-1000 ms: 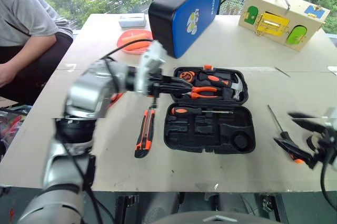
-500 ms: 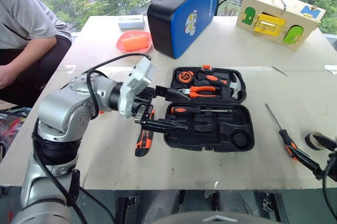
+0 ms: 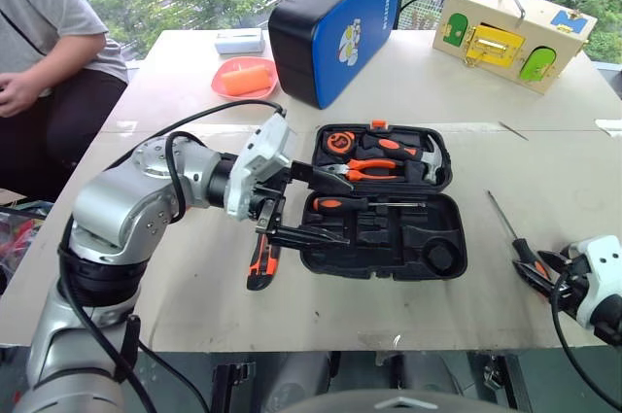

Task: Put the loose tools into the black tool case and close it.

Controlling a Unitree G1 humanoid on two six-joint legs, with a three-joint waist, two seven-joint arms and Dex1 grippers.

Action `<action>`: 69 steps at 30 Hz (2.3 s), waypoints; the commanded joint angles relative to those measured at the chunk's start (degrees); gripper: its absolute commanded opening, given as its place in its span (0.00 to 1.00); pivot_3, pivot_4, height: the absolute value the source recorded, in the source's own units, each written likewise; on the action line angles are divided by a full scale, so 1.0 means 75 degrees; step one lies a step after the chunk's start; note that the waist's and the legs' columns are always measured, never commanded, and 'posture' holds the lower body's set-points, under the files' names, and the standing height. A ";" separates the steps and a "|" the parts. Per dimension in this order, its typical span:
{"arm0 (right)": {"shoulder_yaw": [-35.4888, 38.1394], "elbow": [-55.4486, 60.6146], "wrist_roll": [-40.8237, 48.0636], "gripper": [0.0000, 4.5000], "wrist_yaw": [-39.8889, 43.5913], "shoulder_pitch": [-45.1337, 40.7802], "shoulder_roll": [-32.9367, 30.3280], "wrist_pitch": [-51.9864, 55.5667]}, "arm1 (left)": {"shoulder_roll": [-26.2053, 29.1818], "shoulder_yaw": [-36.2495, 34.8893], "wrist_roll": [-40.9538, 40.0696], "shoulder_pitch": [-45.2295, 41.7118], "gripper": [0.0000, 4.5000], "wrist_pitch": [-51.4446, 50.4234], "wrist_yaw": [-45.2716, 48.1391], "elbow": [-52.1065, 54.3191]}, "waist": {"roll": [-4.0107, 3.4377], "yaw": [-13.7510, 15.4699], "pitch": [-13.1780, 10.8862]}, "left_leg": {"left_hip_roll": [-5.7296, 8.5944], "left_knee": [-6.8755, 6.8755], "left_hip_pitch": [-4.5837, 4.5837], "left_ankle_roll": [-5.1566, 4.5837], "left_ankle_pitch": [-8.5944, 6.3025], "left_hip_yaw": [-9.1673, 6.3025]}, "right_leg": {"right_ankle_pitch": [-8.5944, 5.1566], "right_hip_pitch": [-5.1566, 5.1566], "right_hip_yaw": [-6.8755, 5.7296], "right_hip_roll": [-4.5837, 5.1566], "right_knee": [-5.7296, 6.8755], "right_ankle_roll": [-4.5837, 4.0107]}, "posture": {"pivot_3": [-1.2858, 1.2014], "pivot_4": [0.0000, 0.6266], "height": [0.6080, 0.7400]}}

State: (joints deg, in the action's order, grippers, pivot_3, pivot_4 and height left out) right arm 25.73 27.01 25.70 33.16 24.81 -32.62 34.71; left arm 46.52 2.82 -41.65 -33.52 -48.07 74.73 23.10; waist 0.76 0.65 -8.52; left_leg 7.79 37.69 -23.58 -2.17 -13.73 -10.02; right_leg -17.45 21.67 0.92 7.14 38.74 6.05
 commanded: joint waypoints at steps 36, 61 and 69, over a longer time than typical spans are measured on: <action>-0.6091 -0.2729 -0.1964 0.12 0.4865 -0.7595 -0.1413 -0.1394 | 0.1337 -0.0644 0.0410 0.1515 1.00 0.1129 -0.0358 0.0179 | -0.0008 -0.0199 -0.0036 | -0.0018 -0.0039 -0.0021 0.0007 0.0004 0.0009 | 0.0015 0.0021 0.0000 -0.0012 -0.0063 0.0000 | 0.52 0.24 0.96; -0.6181 -0.2586 -0.2062 0.01 0.4129 -0.7212 -0.0572 -0.1225 | 0.1270 -0.0543 0.0616 0.1493 1.00 0.1294 -0.0368 0.0025 | -0.0011 -0.0217 -0.0036 | -0.0017 -0.0039 -0.0023 0.0008 0.0005 0.0010 | 0.0015 0.0037 0.0003 -0.0012 -0.0052 0.0000 | 0.52 0.24 0.96; -0.6431 -0.3410 -0.2691 0.01 0.3943 -0.6957 -0.0547 -0.2037 | 0.1255 -0.0536 0.0691 0.1628 1.00 0.1270 -0.0511 0.0037 | -0.0002 -0.0206 -0.0017 | -0.0017 -0.0037 0.0004 0.0010 0.0006 0.0015 | 0.0015 0.0015 0.0007 -0.0015 -0.0044 0.0000 | 0.52 0.24 0.96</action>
State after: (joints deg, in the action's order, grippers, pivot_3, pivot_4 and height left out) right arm -21.40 4.59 7.62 63.12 -29.02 -36.32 17.84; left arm 55.79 -0.31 -36.62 -21.64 -39.11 71.22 22.86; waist 0.74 -0.90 -8.65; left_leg 7.66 37.42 -23.48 -2.09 -13.68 -9.91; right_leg -17.34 21.72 0.98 7.02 38.44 6.05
